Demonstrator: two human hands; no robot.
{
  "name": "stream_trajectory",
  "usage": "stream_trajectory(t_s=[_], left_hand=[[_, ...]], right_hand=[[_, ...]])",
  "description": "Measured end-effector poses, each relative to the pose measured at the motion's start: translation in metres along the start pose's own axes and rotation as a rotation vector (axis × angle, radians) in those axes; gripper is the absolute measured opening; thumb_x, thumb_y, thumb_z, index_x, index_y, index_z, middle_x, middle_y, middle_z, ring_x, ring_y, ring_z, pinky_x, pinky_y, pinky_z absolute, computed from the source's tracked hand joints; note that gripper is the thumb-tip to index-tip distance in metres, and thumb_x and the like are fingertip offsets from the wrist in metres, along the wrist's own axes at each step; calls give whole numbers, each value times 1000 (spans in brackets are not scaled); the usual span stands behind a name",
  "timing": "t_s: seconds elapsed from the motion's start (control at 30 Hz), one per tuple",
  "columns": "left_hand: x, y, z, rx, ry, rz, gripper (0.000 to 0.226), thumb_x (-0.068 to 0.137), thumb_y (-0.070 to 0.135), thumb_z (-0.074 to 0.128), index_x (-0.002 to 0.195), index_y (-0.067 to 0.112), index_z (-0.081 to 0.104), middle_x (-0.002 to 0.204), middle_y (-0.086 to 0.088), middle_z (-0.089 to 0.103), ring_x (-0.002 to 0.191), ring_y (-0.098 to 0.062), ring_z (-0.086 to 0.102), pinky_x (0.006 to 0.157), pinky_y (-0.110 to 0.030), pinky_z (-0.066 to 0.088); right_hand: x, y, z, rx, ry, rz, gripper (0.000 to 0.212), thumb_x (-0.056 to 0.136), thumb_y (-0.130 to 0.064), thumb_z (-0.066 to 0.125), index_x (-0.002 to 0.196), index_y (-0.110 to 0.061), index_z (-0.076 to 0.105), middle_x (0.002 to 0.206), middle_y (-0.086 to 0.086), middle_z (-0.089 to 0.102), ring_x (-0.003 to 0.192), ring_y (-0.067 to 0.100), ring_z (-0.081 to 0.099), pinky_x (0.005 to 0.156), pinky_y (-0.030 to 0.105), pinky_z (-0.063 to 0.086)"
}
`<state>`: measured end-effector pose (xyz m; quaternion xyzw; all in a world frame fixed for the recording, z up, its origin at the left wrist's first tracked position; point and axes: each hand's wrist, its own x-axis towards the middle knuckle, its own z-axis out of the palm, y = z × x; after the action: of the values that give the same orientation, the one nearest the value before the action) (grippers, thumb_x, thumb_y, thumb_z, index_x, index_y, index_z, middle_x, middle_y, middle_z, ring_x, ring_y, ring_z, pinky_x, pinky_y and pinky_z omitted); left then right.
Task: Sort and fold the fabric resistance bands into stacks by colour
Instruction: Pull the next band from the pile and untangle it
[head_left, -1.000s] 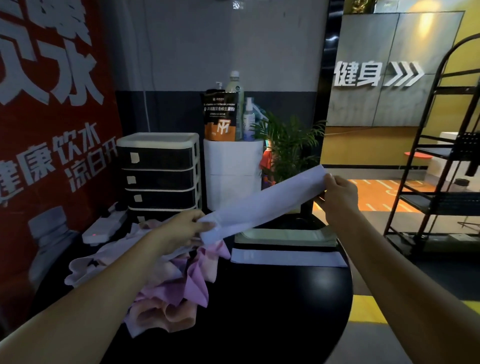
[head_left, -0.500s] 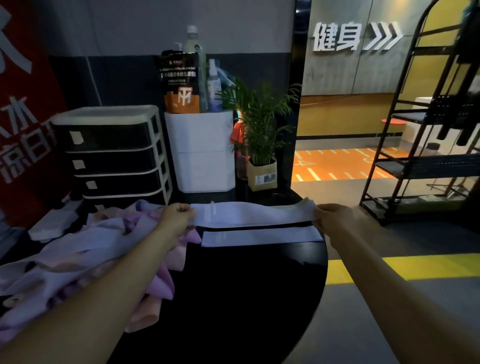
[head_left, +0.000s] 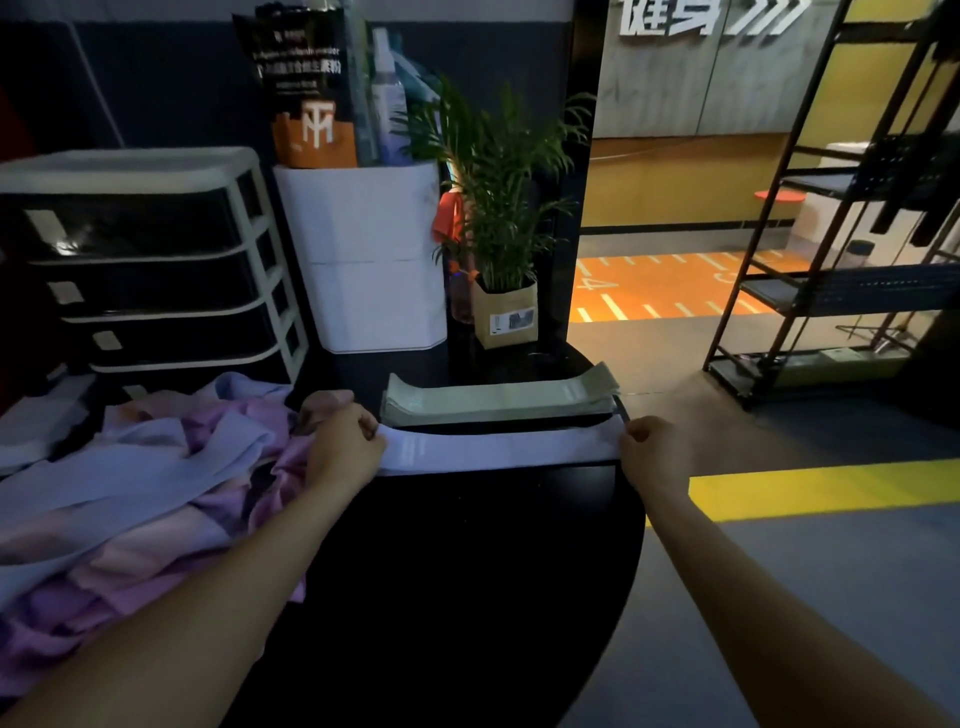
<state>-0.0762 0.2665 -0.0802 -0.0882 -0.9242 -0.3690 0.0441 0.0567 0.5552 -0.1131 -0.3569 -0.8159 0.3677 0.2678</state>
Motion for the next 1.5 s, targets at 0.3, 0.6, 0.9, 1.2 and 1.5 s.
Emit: stream_trajectory(t_s=[0.3, 0.6, 0.9, 1.2, 1.5], left_hand=[[-6, -7, 0, 28, -33, 79, 16, 80, 7, 66, 89, 9, 53, 87, -6, 58, 85, -28, 58, 73, -32, 43], [-57, 3, 9, 103, -20, 422, 24, 81, -1, 59, 102, 12, 60, 110, -1, 51, 101, -20, 50, 84, -35, 45], [-59, -16, 15, 171, 101, 301, 31, 86, 11, 62, 116, 7, 59, 122, -9, 46, 117, -25, 40, 100, -31, 32], [-59, -16, 18, 183, 69, 284, 27, 91, 10, 52, 115, 2, 61, 124, -10, 58, 114, -27, 52, 97, -34, 38], [-60, -12, 17, 205, 49, 291, 30, 92, 12, 49, 119, 3, 60, 130, -8, 55, 121, -25, 48, 102, -33, 34]], right_hand=[[-4, 0, 5, -87, 32, -39, 6, 85, -5, 53, 84, -6, 59, 84, 18, 54, 80, 32, 50, 58, 31, 30], [-69, -49, 21, -110, -218, -397, 24, 88, -11, 60, 113, -12, 61, 119, 7, 51, 116, 24, 42, 96, 33, 38], [-73, -46, 24, -271, -282, -449, 28, 97, -21, 47, 122, -17, 59, 124, 4, 49, 122, 22, 38, 101, 35, 32], [-74, -43, 27, -317, -224, -451, 24, 97, -21, 46, 110, -14, 65, 112, 7, 53, 110, 25, 44, 90, 37, 41], [-74, -44, 29, -331, -200, -478, 24, 97, -19, 46, 108, -13, 66, 112, 7, 54, 110, 25, 45, 90, 37, 40]])
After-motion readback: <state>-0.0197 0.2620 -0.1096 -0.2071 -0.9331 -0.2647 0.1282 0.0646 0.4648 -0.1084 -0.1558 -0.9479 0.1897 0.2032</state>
